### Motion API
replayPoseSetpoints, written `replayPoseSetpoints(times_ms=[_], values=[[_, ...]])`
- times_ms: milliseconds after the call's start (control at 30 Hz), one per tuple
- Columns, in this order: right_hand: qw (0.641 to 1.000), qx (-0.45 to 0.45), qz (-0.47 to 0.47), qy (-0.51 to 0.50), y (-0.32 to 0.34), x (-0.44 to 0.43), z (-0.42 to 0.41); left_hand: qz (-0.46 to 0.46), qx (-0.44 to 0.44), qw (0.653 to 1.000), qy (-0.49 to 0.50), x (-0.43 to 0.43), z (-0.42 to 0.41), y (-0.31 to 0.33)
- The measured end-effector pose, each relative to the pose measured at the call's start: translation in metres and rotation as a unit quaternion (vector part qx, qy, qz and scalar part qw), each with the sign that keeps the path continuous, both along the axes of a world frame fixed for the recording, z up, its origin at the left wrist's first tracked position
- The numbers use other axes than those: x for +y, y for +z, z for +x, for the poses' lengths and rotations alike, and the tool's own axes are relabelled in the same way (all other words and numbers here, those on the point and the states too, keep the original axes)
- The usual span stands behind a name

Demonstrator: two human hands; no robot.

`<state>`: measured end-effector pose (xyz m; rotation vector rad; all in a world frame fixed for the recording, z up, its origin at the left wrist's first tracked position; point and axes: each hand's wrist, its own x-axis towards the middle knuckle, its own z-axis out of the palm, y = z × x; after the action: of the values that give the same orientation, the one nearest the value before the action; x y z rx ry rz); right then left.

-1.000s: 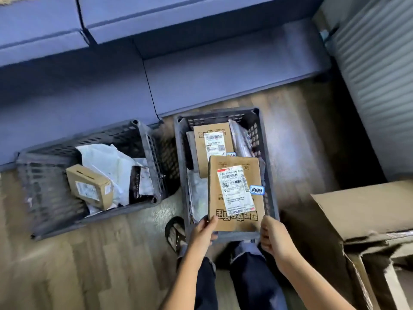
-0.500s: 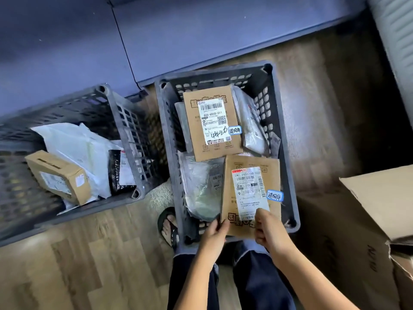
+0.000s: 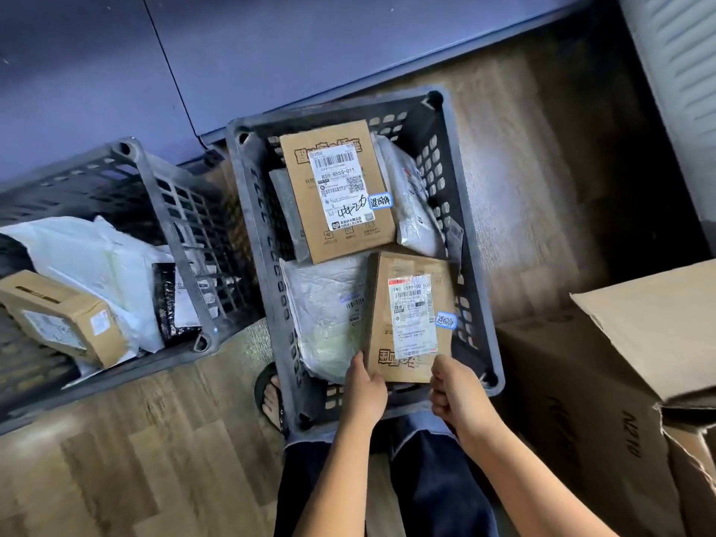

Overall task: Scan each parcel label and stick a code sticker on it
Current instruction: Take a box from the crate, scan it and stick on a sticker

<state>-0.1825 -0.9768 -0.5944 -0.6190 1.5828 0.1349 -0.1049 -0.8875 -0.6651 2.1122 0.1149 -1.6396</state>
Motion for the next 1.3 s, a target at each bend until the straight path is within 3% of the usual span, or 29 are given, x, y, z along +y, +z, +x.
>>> replayPoseSetpoints(times_ms=[100, 433, 733, 933, 1100, 1300], values=[[1.0, -0.001, 0.004, -0.005, 0.003, 0.002, 0.001, 0.008, -0.009, 0.999, -0.053, 0.005, 0.008, 0.004], [0.999, -0.016, -0.005, 0.031, 0.047, 0.011, 0.028, 0.029, -0.012, 0.998, -0.047, 0.022, 0.055, 0.056], [0.986, -0.093, -0.052, 0.132, 0.112, 0.025, 0.138, -0.069, -0.078, 0.992, 0.076, 0.026, 0.146, 0.145], [0.979, -0.126, -0.043, 0.157, 0.106, 0.073, 0.211, 0.0, -0.125, 0.989, 0.079, 0.097, 0.192, 0.133], [0.978, -0.089, -0.008, 0.186, 0.082, 0.13, 0.261, 0.027, -0.112, 0.987, 0.112, 0.154, 0.236, 0.111], [0.972, -0.077, 0.026, 0.222, 0.048, 0.175, 0.322, 0.035, -0.136, 0.987, 0.08, 0.19, 0.308, 0.077]])
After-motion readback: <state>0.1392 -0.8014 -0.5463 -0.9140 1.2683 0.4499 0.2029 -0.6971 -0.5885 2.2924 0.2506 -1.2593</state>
